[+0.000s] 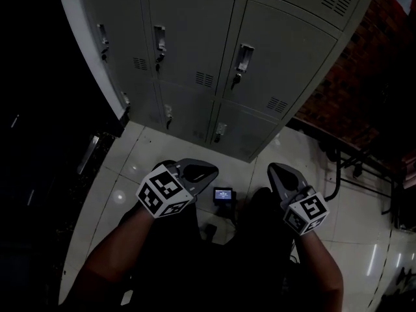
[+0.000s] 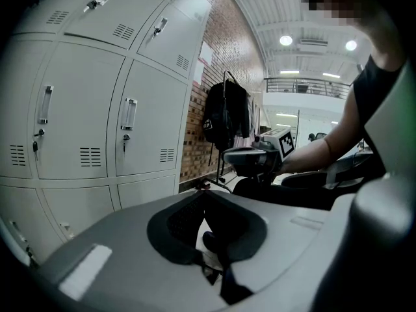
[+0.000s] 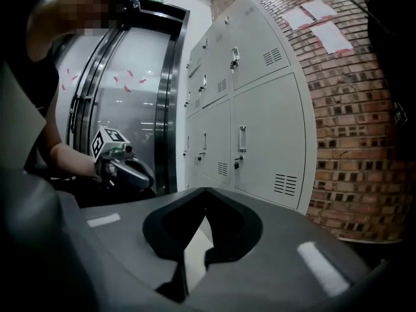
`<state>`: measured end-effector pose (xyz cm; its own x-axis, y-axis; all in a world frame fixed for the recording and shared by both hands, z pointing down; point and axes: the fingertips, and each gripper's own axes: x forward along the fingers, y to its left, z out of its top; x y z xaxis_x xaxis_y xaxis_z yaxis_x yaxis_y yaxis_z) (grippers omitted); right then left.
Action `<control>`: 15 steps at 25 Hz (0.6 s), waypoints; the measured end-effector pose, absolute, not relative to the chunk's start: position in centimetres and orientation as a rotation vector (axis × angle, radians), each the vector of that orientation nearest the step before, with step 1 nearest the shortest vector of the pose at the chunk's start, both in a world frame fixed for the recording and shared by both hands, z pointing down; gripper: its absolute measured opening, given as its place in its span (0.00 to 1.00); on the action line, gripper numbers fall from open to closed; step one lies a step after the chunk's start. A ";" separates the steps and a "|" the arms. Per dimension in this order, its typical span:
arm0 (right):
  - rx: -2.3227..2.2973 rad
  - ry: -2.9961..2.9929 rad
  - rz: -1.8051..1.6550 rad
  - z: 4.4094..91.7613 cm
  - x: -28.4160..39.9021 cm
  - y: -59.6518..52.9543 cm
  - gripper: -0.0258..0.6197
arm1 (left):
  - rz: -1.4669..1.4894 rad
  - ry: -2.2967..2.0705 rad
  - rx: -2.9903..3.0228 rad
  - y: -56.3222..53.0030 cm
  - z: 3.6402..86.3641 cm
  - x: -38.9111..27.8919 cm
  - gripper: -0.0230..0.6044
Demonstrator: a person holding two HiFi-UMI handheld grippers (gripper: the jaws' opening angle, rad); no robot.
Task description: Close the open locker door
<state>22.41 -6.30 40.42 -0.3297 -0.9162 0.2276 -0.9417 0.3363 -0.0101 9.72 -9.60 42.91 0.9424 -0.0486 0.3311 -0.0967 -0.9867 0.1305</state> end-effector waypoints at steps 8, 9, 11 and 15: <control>1.587 -2.532 0.279 41.2 21.0 -5.6 0.04 | 0.509 -0.116 2.951 -9.5 43.2 9.6 0.06; 1.574 -2.571 0.274 40.7 20.6 -5.4 0.04 | 0.511 -0.116 2.951 -9.5 43.2 9.5 0.06; 1.565 -2.615 0.257 40.1 20.2 -5.1 0.04 | 0.516 -0.116 2.951 -9.5 43.2 9.5 0.06; 1.569 -2.589 0.264 40.6 20.6 -5.1 0.04 | 0.524 -0.117 2.953 -9.5 43.3 9.5 0.06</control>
<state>20.59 -5.13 40.57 -0.4628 -0.8686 0.1768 -0.8864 0.4530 -0.0949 9.50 -9.49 43.25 0.9364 -0.0521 0.3471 -0.1007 -0.9872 0.1236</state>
